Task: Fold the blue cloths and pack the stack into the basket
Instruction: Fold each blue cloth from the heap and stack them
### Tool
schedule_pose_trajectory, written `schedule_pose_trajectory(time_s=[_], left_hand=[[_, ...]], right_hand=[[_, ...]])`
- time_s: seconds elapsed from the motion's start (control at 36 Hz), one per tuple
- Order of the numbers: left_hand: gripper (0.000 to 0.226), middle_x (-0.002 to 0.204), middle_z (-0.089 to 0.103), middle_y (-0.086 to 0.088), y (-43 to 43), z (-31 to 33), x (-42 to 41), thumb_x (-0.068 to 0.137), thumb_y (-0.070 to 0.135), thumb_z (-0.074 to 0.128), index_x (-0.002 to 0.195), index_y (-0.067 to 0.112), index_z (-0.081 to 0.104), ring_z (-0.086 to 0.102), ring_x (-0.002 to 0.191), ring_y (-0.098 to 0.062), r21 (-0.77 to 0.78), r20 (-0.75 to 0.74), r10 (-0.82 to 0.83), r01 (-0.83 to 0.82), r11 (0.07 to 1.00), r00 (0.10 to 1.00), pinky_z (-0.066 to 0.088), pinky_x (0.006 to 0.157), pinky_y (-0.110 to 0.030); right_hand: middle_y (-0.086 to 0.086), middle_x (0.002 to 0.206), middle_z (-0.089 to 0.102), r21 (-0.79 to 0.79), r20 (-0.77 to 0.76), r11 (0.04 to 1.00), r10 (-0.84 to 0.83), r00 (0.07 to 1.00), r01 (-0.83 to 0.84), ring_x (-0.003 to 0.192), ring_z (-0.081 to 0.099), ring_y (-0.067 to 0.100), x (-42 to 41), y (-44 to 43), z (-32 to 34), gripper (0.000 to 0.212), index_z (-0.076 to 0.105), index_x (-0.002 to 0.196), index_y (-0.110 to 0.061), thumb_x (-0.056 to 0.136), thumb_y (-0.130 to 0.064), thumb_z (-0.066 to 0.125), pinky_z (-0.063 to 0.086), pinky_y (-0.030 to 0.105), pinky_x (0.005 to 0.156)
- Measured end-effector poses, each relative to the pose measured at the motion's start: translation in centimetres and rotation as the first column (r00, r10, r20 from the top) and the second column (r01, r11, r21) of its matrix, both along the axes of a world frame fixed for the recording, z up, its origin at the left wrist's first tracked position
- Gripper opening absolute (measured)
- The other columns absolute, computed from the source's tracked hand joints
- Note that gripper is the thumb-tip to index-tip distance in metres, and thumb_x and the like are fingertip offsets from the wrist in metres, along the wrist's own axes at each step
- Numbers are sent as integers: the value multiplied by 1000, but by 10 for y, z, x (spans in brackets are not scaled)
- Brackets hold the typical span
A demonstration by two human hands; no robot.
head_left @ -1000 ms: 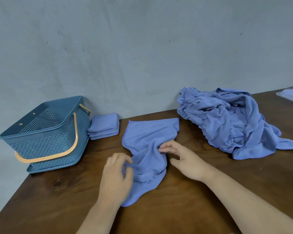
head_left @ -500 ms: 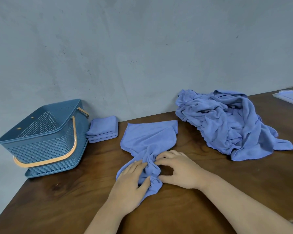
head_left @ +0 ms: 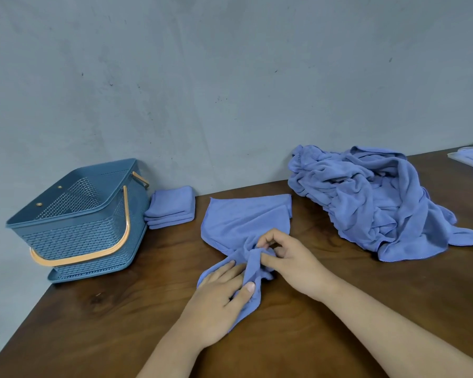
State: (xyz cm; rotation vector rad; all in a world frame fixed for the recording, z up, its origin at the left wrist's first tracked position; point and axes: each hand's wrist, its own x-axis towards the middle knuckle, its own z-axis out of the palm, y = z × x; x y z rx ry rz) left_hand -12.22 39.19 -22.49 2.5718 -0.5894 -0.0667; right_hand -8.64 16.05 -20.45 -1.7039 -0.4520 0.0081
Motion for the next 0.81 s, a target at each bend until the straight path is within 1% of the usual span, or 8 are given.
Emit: schedule_pose_trajectory(time_s=[0.08, 0.22, 0.28, 0.39, 0.47, 0.53, 0.67, 0.81], left_hand=[[53, 163, 30, 35, -1, 0, -2, 109, 65, 21, 156, 51, 43, 6, 153, 15, -1, 3, 61, -61, 998, 998, 13, 131, -28], [52, 159, 36, 30, 2, 1, -3, 111, 55, 23, 154, 42, 49, 16, 155, 7, -32, 60, 235, -234, 972, 970, 12, 128, -21], [55, 161, 38, 26, 3, 1, -5, 109, 58, 21, 152, 42, 51, 18, 156, 4, -24, 80, 272, -271, 962, 959, 13, 128, -22], [63, 163, 40, 21, 5, -5, -5, 103, 65, 19, 152, 42, 52, 20, 157, 0, 18, 127, 304, -308, 951, 944, 15, 128, -25], [67, 163, 40, 22, 8, -11, -3, 101, 71, 19, 152, 42, 51, 23, 157, -2, 68, 162, 322, -336, 939, 933, 17, 128, -26], [75, 162, 41, 24, 9, -11, -7, 96, 76, 14, 151, 43, 51, 27, 154, 0, 103, 192, 315, -339, 935, 929, 20, 126, -26], [70, 155, 47, 27, 12, -8, -26, 93, 75, 21, 147, 46, 54, 39, 145, 2, 132, 230, 316, -351, 927, 920, 32, 121, -30], [46, 122, 60, 28, 14, -7, -50, 95, 69, 39, 122, 45, 66, 55, 116, -4, 123, 318, 302, -355, 927, 899, 47, 94, -30]], right_hand=[[-10, 92, 61, -35, -33, 999, -7, 999, 5, 85, 60, 8, 0, -10, 1, 19, 74, 104, -25, 93, -11, 77, 52, 26, 84], [-3, 94, 57, 21, -67, 995, -92, 994, 94, 97, 61, 15, -10, -37, 2, 33, 75, 109, -28, 88, -3, 81, 47, 33, 100], [0, 96, 56, 79, -97, 993, -85, 992, 93, 91, 57, 22, -16, -47, 4, 33, 74, 111, -25, 89, -1, 80, 48, 38, 89], [10, 108, 62, 207, -168, 972, -80, 982, 115, 77, 46, 27, -30, -57, 6, 34, 73, 113, -21, 90, 3, 77, 42, 26, 56], [4, 83, 65, 192, -164, 971, -112, 980, 143, 68, 50, 20, -37, -60, 4, 32, 73, 109, -24, 92, 3, 75, 45, 28, 58], [-1, 71, 62, 70, -132, 978, -186, 974, 196, 65, 53, 18, -39, -62, 1, 36, 73, 105, -31, 93, 2, 72, 47, 31, 64], [-7, 107, 71, -50, -145, 976, -215, 966, 210, 71, 52, 12, -42, -61, 2, 46, 75, 102, -32, 87, 9, 61, 44, 21, 61], [-1, 102, 69, -12, -185, 990, -143, 972, 143, 63, 45, 11, -54, -61, 8, 40, 77, 103, -21, 76, 0, 56, 31, 27, 49]])
